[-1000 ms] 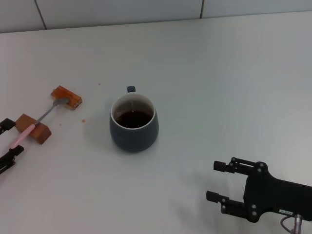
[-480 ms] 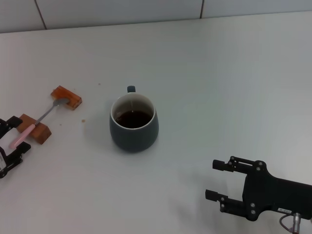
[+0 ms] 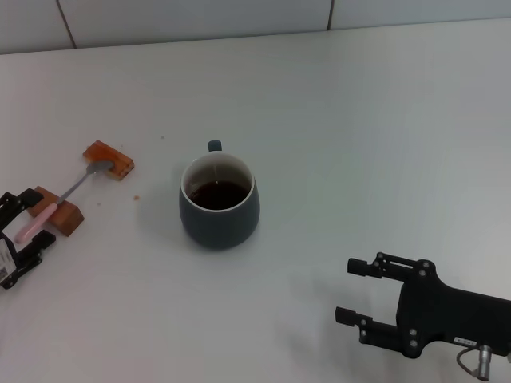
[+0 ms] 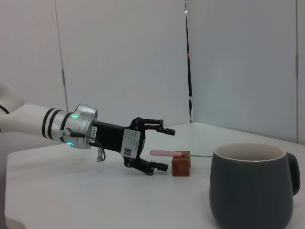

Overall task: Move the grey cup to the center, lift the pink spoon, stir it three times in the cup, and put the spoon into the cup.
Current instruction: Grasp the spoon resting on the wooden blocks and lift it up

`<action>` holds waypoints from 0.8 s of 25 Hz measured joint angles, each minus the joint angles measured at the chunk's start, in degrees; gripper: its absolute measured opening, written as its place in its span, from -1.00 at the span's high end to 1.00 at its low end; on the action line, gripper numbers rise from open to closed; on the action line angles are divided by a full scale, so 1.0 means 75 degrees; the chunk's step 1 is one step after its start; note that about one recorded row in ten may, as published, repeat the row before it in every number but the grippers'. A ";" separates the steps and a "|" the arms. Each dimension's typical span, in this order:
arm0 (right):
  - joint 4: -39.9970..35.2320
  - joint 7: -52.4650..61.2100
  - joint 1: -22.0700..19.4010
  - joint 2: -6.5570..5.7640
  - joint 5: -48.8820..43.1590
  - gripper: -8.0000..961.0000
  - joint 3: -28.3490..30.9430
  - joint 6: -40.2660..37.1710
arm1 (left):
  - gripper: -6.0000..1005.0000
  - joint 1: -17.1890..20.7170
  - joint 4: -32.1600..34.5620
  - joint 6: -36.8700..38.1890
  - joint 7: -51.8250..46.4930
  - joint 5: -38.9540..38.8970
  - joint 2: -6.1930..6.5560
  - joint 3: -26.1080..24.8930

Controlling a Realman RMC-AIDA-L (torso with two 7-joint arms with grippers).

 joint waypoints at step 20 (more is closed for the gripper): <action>0.0000 0.0114 0.0110 0.0000 -0.0001 -0.41 -0.0034 0.0084 | 0.05 -0.0112 -0.0010 -0.0287 -0.0123 0.0026 -0.0006 0.0018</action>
